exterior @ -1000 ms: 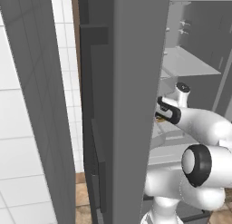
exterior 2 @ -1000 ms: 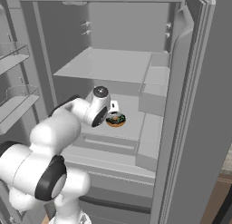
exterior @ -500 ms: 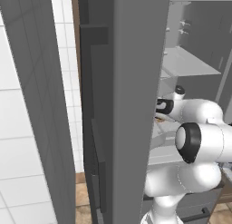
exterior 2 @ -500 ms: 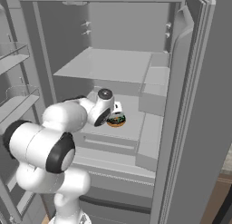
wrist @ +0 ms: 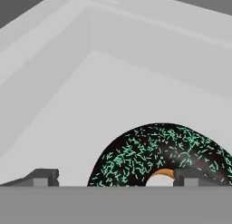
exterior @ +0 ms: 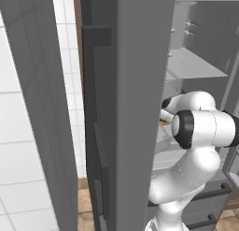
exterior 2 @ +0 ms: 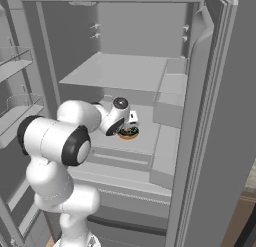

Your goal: Take the cake and donut from the fridge and place them on the empty tray on the dining counter.

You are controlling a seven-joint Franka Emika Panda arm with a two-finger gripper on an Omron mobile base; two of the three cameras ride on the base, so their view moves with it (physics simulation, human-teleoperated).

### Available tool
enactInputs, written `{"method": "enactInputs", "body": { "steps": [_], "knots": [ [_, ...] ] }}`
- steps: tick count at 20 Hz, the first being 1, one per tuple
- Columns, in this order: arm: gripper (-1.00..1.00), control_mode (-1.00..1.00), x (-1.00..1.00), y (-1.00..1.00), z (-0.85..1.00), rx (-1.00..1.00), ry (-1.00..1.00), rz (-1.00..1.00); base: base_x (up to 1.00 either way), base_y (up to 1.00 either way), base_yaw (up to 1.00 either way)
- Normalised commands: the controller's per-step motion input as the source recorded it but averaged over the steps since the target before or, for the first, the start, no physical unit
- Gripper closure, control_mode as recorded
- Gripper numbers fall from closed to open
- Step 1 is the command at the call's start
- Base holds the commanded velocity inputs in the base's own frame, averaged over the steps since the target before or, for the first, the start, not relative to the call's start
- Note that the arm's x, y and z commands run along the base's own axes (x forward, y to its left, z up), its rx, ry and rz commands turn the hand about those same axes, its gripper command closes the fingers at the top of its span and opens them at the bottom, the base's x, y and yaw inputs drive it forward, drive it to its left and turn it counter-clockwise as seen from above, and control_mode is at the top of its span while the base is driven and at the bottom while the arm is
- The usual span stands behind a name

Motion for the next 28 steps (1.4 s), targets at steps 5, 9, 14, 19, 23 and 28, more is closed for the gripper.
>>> {"method": "enactInputs", "body": {
  "steps": [5, 9, 14, 19, 23, 28],
  "knots": [
    [-1.0, -1.0, 0.27, 0.0, -0.28, 0.0, 0.0, 0.01, 0.0, 0.0, 0.0],
    [-1.0, -1.0, 0.04, 0.0, -0.34, 0.0, 0.0, 0.0, 0.0, 0.0, 0.0],
    [-1.0, -1.0, -0.07, 0.01, -0.35, 0.0, 0.0, 0.0, 0.0, 0.0, 0.0],
    [-1.0, -1.0, -0.25, 0.16, -0.21, -0.01, -0.02, 0.0, 0.0, 0.0, 0.0],
    [-1.0, -1.0, -0.24, 0.09, 0.0, 0.0, -0.07, 0.0, 0.0, 0.0, 0.0],
    [-1.0, -1.0, -0.32, 0.0, 0.0, 0.0, -0.02, -0.04, 0.0, 0.0, 0.0]
  ]
}}
